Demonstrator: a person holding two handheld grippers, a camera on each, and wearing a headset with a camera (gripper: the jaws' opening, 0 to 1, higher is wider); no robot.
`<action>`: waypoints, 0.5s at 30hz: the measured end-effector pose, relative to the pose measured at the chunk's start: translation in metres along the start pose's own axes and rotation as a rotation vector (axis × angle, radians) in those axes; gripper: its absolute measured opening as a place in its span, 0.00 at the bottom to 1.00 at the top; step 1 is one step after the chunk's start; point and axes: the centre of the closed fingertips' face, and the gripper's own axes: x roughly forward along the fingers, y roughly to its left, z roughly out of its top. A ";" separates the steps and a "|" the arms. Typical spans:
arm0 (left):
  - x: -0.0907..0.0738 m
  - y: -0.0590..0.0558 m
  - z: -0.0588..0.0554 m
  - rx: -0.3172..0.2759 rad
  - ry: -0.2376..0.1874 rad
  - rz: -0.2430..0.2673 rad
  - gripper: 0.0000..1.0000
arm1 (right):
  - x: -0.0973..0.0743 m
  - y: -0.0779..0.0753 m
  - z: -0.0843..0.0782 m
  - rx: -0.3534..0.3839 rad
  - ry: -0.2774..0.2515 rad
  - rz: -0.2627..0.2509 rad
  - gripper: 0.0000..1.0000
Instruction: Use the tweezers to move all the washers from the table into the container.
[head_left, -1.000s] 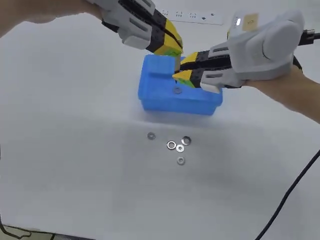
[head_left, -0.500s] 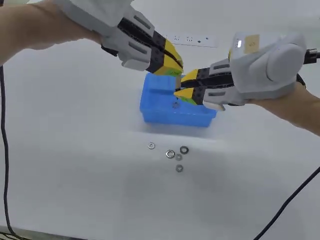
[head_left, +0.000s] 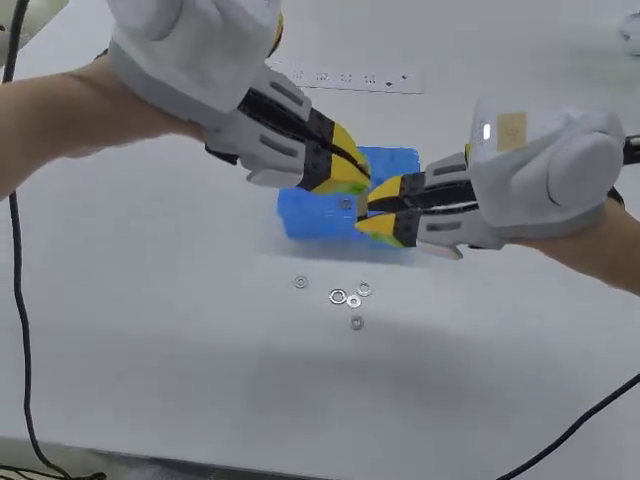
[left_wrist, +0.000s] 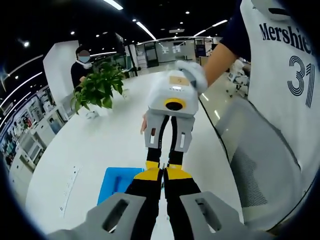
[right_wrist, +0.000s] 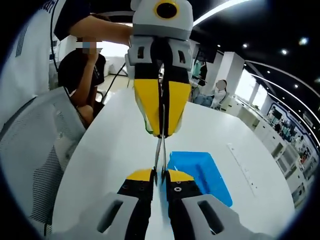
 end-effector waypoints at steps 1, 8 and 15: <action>0.001 -0.002 -0.002 -0.006 0.000 -0.002 0.06 | 0.001 0.003 -0.001 -0.001 0.003 0.005 0.10; 0.008 -0.022 -0.004 -0.031 -0.002 -0.009 0.06 | 0.003 0.019 -0.008 0.011 0.004 0.031 0.10; 0.013 -0.037 -0.013 -0.070 -0.014 -0.015 0.06 | 0.010 0.035 -0.018 0.047 0.002 0.050 0.10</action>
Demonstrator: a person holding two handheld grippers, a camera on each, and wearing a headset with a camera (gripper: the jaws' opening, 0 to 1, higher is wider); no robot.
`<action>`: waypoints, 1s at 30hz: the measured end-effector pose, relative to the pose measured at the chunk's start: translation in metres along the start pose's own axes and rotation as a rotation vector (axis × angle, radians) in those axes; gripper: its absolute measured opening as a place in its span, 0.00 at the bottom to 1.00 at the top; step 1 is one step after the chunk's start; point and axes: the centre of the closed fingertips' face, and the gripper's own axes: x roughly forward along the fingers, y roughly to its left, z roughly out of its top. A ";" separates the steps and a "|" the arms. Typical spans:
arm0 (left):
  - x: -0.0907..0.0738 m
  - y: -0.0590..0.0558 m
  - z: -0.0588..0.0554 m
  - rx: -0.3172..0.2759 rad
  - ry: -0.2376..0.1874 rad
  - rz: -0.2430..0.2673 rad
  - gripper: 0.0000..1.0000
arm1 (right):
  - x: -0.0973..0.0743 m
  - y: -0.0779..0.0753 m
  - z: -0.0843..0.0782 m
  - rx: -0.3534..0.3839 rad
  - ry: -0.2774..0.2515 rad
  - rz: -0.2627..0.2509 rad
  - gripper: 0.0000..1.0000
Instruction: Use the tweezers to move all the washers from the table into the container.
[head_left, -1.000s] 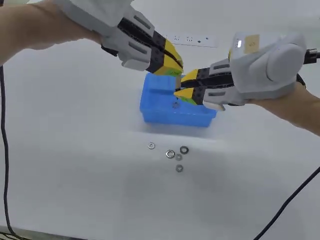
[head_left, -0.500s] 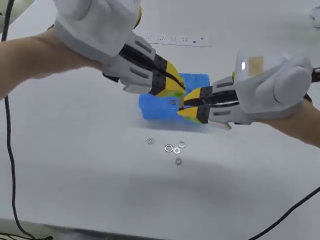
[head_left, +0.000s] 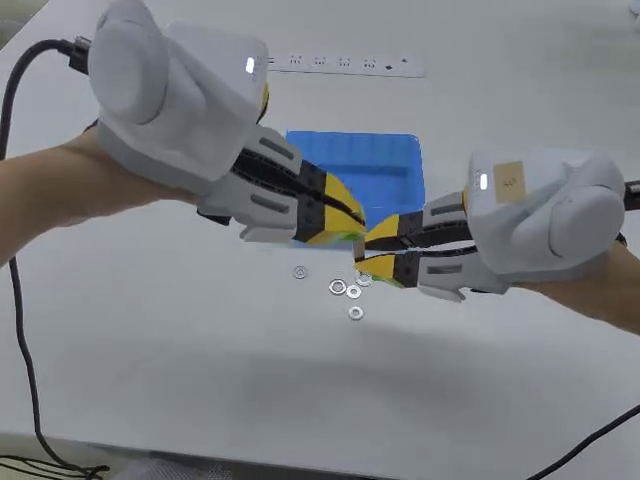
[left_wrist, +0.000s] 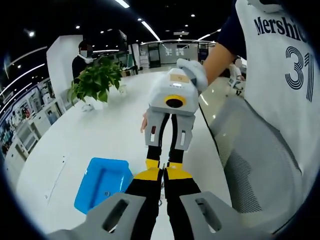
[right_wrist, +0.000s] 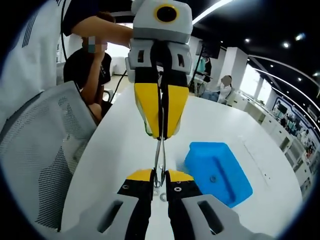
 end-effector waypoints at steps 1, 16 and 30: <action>0.001 -0.001 -0.002 -0.005 0.001 -0.003 0.06 | 0.002 0.003 -0.002 0.008 0.002 0.005 0.10; 0.014 -0.015 -0.023 -0.043 0.000 -0.025 0.06 | 0.011 0.020 -0.022 0.056 0.018 0.033 0.10; 0.019 -0.019 -0.033 -0.057 0.011 -0.028 0.06 | 0.016 0.027 -0.030 0.076 0.024 0.051 0.10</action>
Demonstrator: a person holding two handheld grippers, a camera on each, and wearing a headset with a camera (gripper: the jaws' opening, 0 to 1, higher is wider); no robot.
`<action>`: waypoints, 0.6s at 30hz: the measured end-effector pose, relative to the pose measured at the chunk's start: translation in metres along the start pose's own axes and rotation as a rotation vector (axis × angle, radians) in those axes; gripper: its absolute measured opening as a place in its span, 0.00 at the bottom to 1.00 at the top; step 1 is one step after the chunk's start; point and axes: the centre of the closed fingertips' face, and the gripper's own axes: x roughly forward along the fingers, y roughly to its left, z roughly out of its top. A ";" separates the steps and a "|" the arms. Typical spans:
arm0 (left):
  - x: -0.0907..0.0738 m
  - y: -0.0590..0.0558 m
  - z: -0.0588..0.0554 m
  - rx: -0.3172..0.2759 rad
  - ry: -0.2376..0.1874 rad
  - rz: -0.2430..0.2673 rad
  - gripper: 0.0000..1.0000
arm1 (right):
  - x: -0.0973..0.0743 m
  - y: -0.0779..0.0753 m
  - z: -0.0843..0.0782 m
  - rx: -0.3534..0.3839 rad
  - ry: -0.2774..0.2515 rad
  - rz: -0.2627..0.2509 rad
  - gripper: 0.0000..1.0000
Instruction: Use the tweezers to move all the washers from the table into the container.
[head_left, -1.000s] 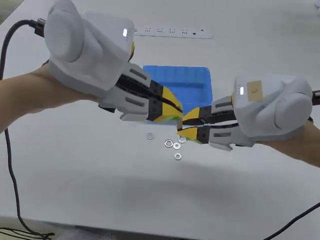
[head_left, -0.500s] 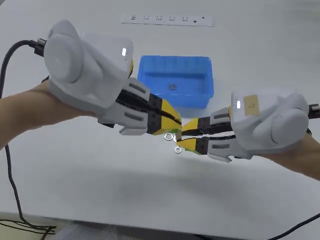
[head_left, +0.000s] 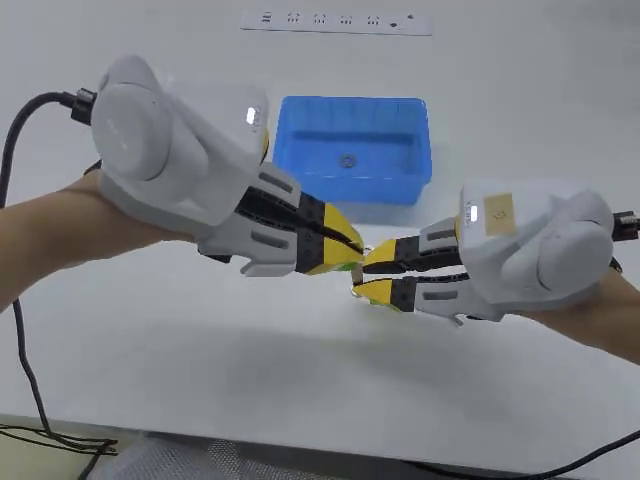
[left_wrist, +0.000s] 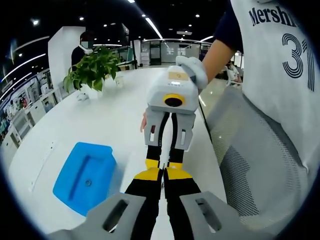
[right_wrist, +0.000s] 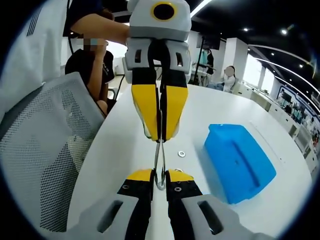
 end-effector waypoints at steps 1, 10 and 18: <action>0.000 0.000 -0.001 -0.002 0.000 0.001 0.06 | 0.000 0.000 0.000 0.002 0.000 0.002 0.10; 0.002 -0.001 -0.002 -0.004 0.000 0.002 0.06 | 0.001 0.002 -0.002 0.012 0.000 0.007 0.10; 0.003 -0.002 -0.002 -0.003 0.006 0.001 0.06 | 0.000 0.002 0.001 0.039 -0.018 0.020 0.11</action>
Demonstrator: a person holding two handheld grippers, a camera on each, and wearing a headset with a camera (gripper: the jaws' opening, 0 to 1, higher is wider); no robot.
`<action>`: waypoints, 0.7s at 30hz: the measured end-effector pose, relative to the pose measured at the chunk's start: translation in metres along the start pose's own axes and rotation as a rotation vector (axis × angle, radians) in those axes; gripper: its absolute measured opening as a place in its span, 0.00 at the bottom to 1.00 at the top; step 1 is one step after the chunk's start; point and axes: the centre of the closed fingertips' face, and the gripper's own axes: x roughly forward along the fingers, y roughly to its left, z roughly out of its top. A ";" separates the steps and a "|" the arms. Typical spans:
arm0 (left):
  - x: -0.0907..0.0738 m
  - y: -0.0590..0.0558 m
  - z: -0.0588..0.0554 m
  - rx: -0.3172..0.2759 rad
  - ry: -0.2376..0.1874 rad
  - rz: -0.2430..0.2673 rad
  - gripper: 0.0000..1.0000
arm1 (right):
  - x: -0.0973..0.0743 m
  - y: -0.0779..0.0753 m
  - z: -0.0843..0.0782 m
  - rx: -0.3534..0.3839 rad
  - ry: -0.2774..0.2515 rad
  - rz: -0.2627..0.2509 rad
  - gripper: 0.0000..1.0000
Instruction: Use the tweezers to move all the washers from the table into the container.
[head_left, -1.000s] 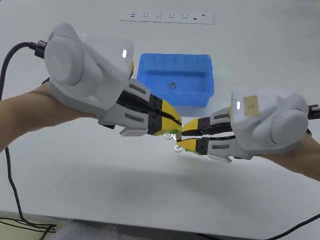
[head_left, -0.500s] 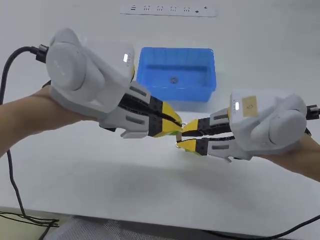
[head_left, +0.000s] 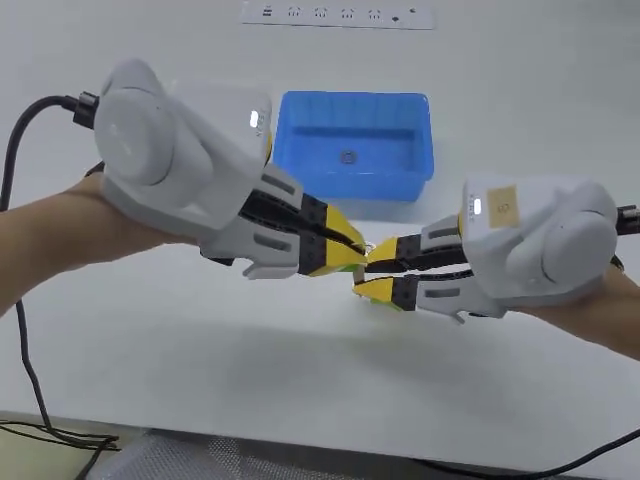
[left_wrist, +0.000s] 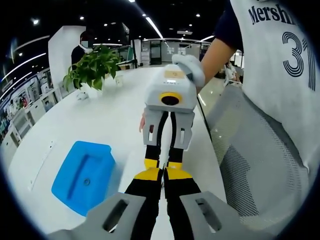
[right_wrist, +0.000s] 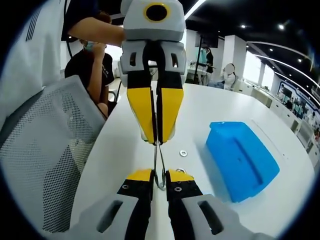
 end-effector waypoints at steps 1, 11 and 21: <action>0.000 0.000 0.000 -0.001 0.000 -0.001 0.06 | 0.000 0.000 0.001 -0.003 -0.002 0.002 0.11; 0.002 0.001 0.000 -0.029 -0.002 -0.008 0.06 | 0.003 0.001 -0.004 -0.030 0.031 0.012 0.10; 0.000 -0.001 0.001 -0.023 0.019 -0.031 0.06 | 0.003 0.003 -0.002 -0.042 0.048 0.022 0.09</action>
